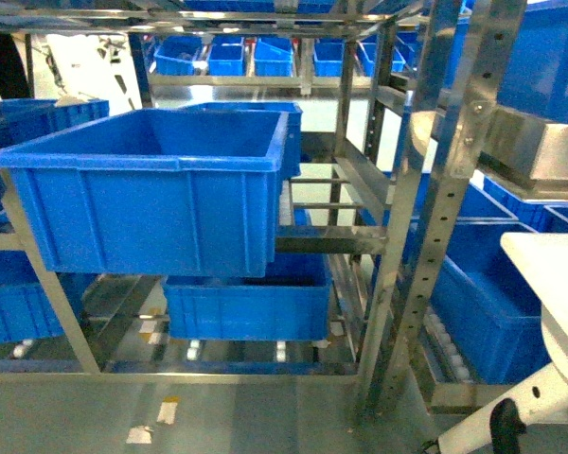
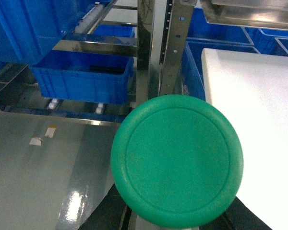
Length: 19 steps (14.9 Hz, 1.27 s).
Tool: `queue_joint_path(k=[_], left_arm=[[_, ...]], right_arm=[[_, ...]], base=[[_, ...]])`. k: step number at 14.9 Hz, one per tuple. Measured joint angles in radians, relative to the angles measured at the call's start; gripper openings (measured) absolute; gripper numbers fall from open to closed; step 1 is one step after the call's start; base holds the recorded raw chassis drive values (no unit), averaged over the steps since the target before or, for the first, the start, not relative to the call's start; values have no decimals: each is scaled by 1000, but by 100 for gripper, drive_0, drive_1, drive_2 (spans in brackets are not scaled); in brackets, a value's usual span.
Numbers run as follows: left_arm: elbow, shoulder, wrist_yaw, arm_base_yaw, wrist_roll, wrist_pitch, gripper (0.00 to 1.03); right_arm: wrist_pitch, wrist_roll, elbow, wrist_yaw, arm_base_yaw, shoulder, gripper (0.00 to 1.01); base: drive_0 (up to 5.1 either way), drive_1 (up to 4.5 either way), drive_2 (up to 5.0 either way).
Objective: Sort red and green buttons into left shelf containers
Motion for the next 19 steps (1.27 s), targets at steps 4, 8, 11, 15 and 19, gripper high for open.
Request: queue_joint_path(k=[4,8,11,15,19], left_arm=[[0,-2,0,2,0,0,30],[0,-2,0,1,0,0,30],[0,-1,0,1,0,-1,30],[0,0,0,1,0,2,30],[0,0,0,1,0,0,30]], right_arm=[[0,0,0,0,0,0,25],[-1,0,0,0,0,0,25],[-2,0,0,0,0,0,25],[1,0,0,0,0,0,25],[0,0,0,0,0,0,25]], base=[[-499,237,237],[-499,237,237],[-501,235,235],[-502,234,234],[-493,243,243]])
